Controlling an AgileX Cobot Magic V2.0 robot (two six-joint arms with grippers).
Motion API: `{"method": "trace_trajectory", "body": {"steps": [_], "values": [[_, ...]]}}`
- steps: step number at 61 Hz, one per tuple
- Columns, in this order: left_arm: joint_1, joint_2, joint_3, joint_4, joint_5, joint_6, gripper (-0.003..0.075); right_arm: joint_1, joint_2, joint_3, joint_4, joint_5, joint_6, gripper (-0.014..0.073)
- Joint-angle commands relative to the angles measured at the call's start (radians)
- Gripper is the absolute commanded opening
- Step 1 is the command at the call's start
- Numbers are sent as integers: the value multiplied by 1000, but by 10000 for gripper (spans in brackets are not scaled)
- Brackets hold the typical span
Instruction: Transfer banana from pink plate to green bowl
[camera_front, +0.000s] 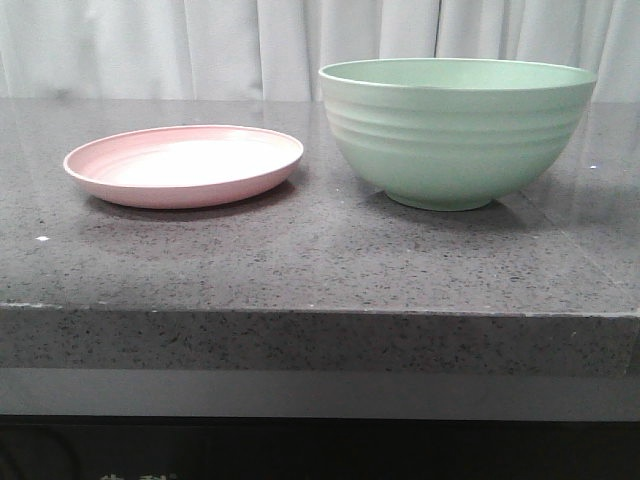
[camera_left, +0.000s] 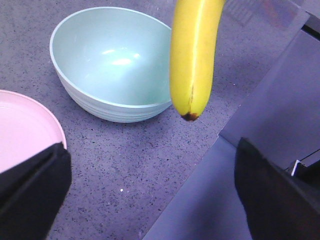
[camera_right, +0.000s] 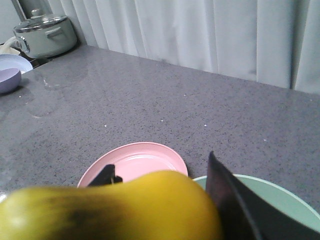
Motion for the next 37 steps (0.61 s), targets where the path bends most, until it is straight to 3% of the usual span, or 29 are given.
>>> {"method": "trace_trajectory", "body": {"steps": [1,12,37], "values": [[1,-22,-35,-47,-28,-20,650,-39,28,-94,-44,32,143,110],[1,-22,-35,-47,-28,-23,650,-91,166,-205,-79,107,193,110],[1,-22,-35,-47,-28,-23,650,-91,383,-300,-84,79,192,112]]}}
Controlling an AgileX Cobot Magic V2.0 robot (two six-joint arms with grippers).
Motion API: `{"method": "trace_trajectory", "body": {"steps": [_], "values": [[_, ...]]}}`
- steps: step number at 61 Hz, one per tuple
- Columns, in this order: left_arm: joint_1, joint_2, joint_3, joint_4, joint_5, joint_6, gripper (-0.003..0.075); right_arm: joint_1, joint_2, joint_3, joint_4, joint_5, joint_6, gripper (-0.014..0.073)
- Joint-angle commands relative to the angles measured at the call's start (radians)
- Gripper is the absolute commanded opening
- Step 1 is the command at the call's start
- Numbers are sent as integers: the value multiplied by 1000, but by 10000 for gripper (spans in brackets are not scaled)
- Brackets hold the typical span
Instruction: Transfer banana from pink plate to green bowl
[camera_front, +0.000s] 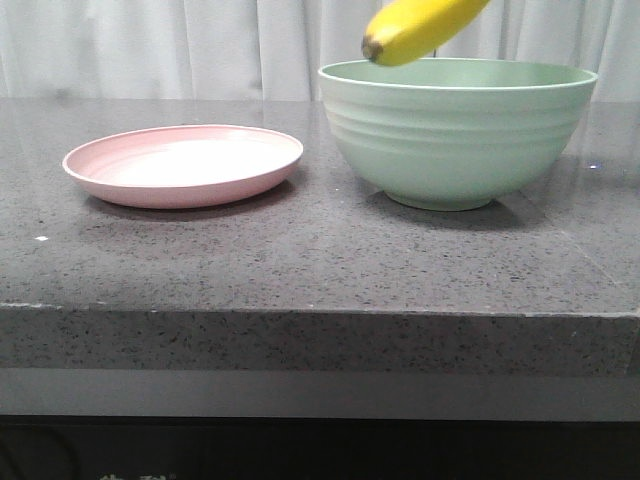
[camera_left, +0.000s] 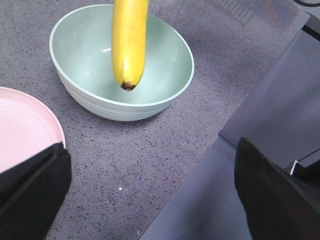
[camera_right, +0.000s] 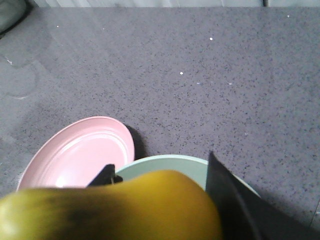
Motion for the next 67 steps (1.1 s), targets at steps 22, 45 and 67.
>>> {"method": "trace_trajectory", "body": {"steps": [22,45,67], "values": [[1,-22,-35,-50,-28,-10,650,-6,31,-42,-23,-75,0,398],[1,-22,-35,-50,-28,-10,650,-6,13,-43,-28,-99,0,546],[1,-22,-35,-48,-28,-10,650,-6,-201,-43,-255,-52,85,545]]}}
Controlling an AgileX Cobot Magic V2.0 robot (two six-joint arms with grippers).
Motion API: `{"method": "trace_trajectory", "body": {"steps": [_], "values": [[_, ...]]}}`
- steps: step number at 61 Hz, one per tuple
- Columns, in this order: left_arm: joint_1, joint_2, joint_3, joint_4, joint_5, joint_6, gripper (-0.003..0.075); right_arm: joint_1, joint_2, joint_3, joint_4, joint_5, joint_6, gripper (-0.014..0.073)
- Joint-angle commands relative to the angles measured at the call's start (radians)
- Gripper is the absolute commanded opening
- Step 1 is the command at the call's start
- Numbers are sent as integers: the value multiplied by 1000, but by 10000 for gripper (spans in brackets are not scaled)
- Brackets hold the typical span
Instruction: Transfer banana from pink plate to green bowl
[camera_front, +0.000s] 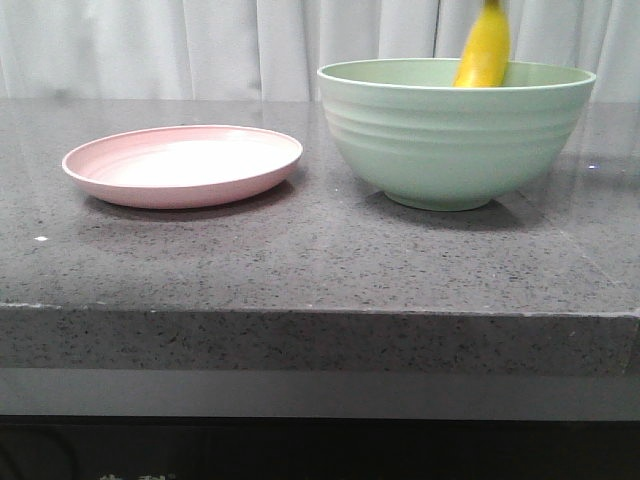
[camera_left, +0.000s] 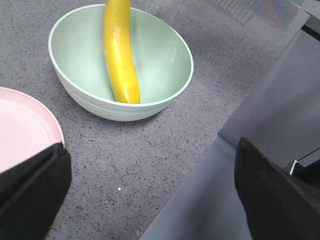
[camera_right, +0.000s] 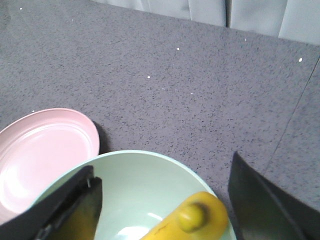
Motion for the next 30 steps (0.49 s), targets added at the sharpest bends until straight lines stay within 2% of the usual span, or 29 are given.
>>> {"method": "trace_trajectory", "body": {"steps": [1,11,19,24,30], "values": [[1,-22,-35,-48,-30,-10,650,-6,-98,-38,-46,5,58,545],[1,-22,-35,-45,-26,-10,650,-6,-233,-37,-279,137,292,536],[4,-22,-37,3,-23,-51,650,-6,-344,-23,-553,271,567,536],[4,-28,-42,122,-40,-174,645,-6,-416,18,-674,296,679,536],[4,-50,-48,346,-66,-411,620,-6,-515,94,-710,295,720,536]]}}
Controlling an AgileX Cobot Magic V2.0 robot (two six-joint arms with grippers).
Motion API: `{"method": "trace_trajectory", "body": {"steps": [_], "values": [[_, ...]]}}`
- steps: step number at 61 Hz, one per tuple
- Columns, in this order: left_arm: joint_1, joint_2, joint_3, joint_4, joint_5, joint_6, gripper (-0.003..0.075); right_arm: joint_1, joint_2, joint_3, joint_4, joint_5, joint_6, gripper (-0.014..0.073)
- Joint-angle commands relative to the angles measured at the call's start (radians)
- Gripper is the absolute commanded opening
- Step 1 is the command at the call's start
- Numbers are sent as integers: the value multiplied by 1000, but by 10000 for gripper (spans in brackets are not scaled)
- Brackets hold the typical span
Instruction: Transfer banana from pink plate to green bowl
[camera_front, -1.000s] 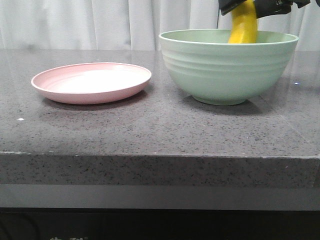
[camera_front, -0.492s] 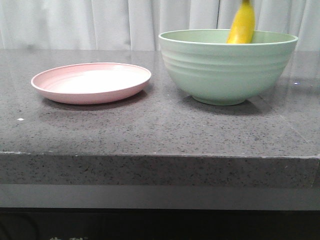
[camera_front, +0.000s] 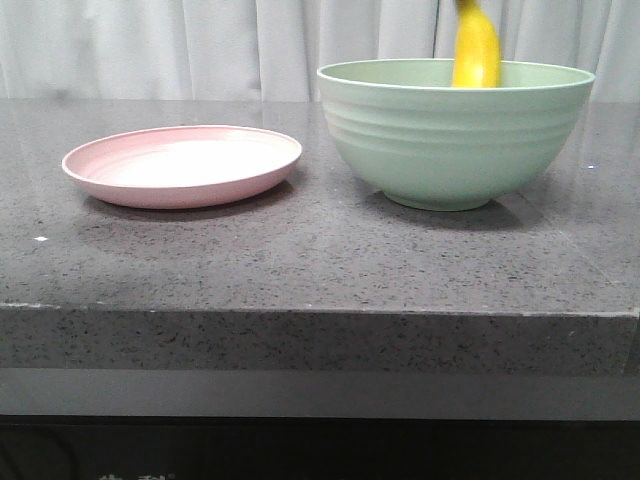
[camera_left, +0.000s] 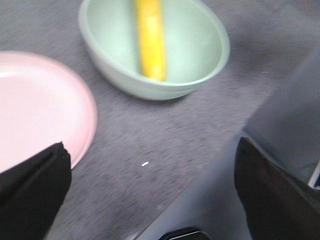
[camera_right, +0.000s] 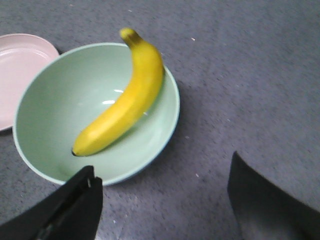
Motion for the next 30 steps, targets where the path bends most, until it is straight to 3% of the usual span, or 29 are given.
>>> {"method": "trace_trajectory", "body": {"steps": [1,13,30], "values": [[4,-46,-38,142,-66,-208,615,-5,-93,38,-30,-41,50,536],[4,-138,-32,458,-73,-494,577,-5,-271,211,9,-103,50,536],[4,-316,138,600,-127,-569,575,-5,-498,375,12,-119,49,536]]}}
